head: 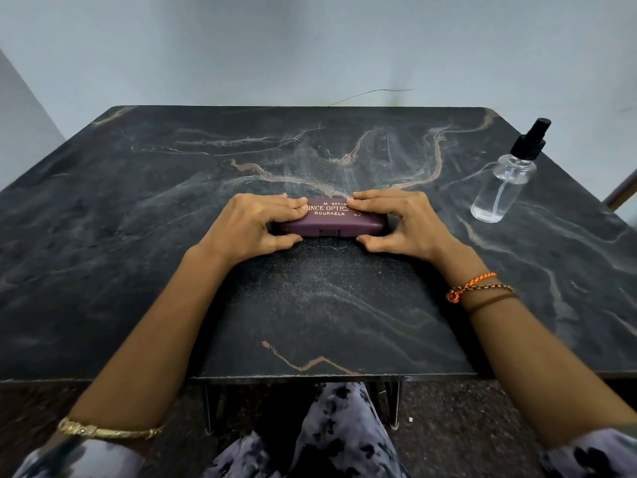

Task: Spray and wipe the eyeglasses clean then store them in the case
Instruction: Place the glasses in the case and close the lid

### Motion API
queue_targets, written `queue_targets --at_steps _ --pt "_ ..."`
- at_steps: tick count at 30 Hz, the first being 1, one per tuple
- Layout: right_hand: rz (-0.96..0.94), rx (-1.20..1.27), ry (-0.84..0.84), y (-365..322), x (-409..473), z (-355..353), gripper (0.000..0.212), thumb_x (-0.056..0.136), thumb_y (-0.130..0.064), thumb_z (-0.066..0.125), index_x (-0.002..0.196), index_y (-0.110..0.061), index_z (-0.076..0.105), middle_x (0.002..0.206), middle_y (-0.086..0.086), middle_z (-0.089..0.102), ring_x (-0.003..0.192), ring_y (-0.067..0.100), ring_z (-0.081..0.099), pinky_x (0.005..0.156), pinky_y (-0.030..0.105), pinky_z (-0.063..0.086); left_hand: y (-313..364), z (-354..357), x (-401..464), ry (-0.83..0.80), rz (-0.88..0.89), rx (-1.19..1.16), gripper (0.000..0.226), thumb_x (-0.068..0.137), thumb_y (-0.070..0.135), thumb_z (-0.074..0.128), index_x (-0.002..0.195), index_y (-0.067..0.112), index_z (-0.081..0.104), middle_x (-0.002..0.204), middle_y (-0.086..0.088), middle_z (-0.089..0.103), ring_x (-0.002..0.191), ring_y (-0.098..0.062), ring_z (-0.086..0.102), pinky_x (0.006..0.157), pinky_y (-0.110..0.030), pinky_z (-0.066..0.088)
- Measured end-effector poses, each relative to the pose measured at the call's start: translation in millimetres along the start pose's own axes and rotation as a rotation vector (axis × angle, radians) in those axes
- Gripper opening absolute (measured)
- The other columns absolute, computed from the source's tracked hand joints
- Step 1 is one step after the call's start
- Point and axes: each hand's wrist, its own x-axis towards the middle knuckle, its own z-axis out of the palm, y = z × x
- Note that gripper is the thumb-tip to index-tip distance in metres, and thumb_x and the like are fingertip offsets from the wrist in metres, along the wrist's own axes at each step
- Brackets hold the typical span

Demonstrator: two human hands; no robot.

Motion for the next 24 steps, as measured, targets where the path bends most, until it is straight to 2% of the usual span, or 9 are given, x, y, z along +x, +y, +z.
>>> queue_targets --at_steps 2,5,7,10,13,17,20,23,24 --pt "0.006 0.010 -0.017 1 1 1 0.063 0.064 -0.023 0.076 0.123 -0.015 0.057 0.119 0.013 0.062 0.108 0.024 0.058 0.095 0.034 0.045 1 -1 -1 0.026 -0.048 0.021 0.042 0.064 0.016 0.079 0.103 0.004 0.070 0.106 -0.012 0.069 0.098 -0.027 0.066 0.072 -0.049 0.057" --pt "0.059 0.054 -0.053 1 2 3 0.079 0.063 -0.043 0.068 0.134 -0.033 0.035 0.122 0.008 0.056 0.108 0.020 0.052 0.095 0.035 0.041 0 0 -1 0.035 -0.092 0.056 0.049 0.066 0.028 0.073 0.112 0.015 0.067 0.109 -0.005 0.068 0.099 -0.022 0.063 0.062 -0.042 0.057" --pt "0.078 0.070 -0.061 2 2 4 0.082 0.062 -0.049 0.064 0.135 -0.037 0.029 0.121 0.006 0.056 0.106 0.016 0.051 0.092 0.030 0.038 -2 0 -1 0.012 -0.119 0.036 0.058 0.066 0.037 0.071 0.120 0.017 0.061 0.114 -0.005 0.064 0.104 -0.024 0.059 0.070 -0.046 0.055" --pt "0.102 0.076 -0.091 3 1 6 0.089 0.062 -0.048 0.068 0.140 -0.033 0.026 0.121 0.006 0.055 0.104 0.013 0.049 0.091 0.028 0.036 -4 1 -2 -0.017 -0.182 -0.031 0.071 0.065 0.054 0.062 0.128 0.021 0.053 0.122 -0.002 0.058 0.112 -0.022 0.052 0.084 -0.050 0.050" --pt "0.127 0.106 -0.071 2 1 6 0.094 0.064 -0.052 0.068 0.140 -0.039 0.014 0.131 0.006 0.046 0.110 0.011 0.045 0.097 0.034 0.039 -4 2 -1 -0.039 -0.244 -0.073 0.082 0.065 0.061 0.058 0.136 0.024 0.041 0.131 0.000 0.048 0.120 -0.018 0.043 0.093 -0.049 0.044" --pt "0.103 0.157 0.084 -5 1 6 0.081 0.072 -0.055 0.051 0.138 -0.040 0.006 0.144 -0.001 0.030 0.127 0.016 0.038 0.103 0.046 0.037 2 3 3 0.066 -0.220 -0.129 0.089 0.071 0.063 0.056 0.139 0.011 0.035 0.137 -0.003 0.039 0.122 -0.010 0.031 0.102 -0.037 0.029" --pt "0.140 0.201 0.260 -6 13 5 0.079 0.077 -0.052 0.044 0.142 -0.028 0.006 0.153 0.007 0.020 0.138 0.022 0.026 0.110 0.057 0.026 9 2 19 0.241 -0.188 -0.075 0.074 0.083 0.061 0.038 0.130 0.004 0.047 0.133 -0.009 0.045 0.123 -0.017 0.036 0.104 -0.059 0.026" --pt "0.241 0.092 0.416 -7 28 3 0.084 0.078 -0.055 0.037 0.145 -0.013 0.009 0.156 0.008 0.011 0.138 -0.003 0.004 0.115 0.041 0.007 14 2 40 0.221 -0.248 0.074 0.079 0.084 0.064 0.018 0.135 0.009 0.043 0.145 -0.012 0.036 0.135 -0.028 0.026 0.104 -0.069 0.008" --pt "0.240 0.021 0.460 -6 34 3 0.085 0.079 -0.056 0.036 0.145 -0.011 0.010 0.156 0.009 0.011 0.138 -0.003 0.003 0.114 0.040 0.004 11 3 49 0.209 -0.285 0.130 0.081 0.083 0.065 0.014 0.139 0.012 0.036 0.150 -0.011 0.027 0.138 -0.029 0.017 0.103 -0.068 0.002"
